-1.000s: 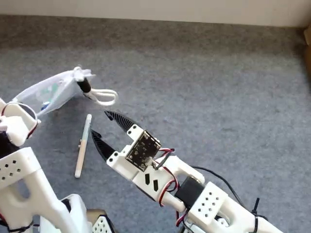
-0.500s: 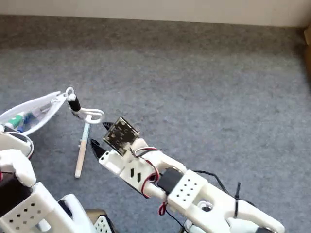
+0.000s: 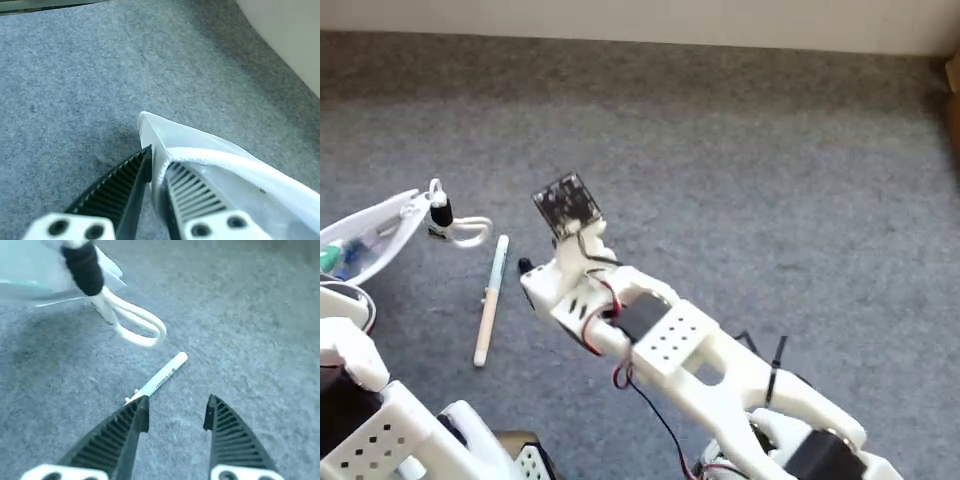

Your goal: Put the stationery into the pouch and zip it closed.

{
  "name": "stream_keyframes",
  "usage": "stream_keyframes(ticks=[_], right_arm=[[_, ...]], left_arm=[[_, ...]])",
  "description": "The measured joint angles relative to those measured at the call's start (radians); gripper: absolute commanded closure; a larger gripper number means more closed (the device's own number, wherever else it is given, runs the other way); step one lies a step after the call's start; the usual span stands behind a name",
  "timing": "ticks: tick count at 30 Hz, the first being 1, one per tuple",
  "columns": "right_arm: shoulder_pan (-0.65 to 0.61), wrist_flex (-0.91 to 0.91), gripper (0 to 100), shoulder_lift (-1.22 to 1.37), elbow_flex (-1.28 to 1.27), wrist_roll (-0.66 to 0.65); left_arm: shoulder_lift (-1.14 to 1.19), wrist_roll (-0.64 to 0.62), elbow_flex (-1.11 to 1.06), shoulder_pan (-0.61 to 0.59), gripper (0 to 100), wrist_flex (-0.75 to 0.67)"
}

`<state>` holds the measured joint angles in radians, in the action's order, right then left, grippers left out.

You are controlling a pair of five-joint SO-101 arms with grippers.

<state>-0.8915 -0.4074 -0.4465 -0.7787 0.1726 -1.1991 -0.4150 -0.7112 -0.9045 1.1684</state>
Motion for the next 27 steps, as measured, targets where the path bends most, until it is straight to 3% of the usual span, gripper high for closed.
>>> stream_keyframes(ticks=[6,27], right_arm=[[0.018,-0.175,82.1,0.203,0.206,0.106],[0.020,-0.184,82.1,0.660,0.589,0.163]], left_arm=[[0.000,0.000,0.000,0.000,99,0.000],[0.000,0.000,0.000,0.000,99,0.000]])
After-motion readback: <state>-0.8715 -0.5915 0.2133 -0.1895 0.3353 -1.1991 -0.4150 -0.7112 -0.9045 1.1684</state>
